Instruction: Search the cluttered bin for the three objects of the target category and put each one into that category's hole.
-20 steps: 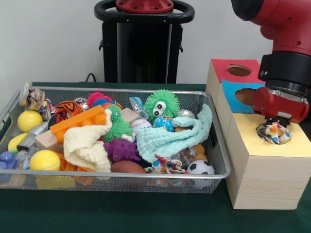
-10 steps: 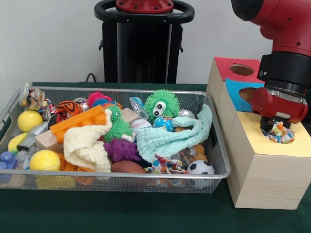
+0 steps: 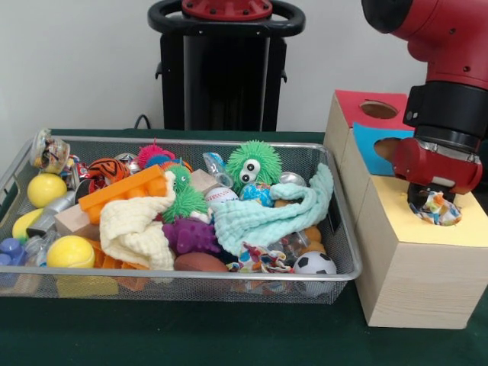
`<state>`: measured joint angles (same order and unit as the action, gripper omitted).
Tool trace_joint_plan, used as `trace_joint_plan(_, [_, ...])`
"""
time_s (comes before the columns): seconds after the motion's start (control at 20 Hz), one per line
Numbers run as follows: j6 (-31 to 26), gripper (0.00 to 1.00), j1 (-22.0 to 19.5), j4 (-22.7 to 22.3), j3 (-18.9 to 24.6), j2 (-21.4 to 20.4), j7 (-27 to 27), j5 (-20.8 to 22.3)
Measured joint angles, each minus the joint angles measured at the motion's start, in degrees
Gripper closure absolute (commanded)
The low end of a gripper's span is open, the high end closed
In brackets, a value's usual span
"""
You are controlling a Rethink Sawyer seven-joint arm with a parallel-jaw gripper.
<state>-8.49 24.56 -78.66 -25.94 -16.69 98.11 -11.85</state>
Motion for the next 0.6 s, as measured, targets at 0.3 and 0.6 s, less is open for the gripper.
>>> trace_joint_plan(0.3, [-0.4,0.00,-2.7,-1.2,3.0,-1.8,0.0,0.4])
trace_joint_plan(0.6, [-0.4,0.00,-6.2,-3.2,7.6,-4.6,0.0,2.3])
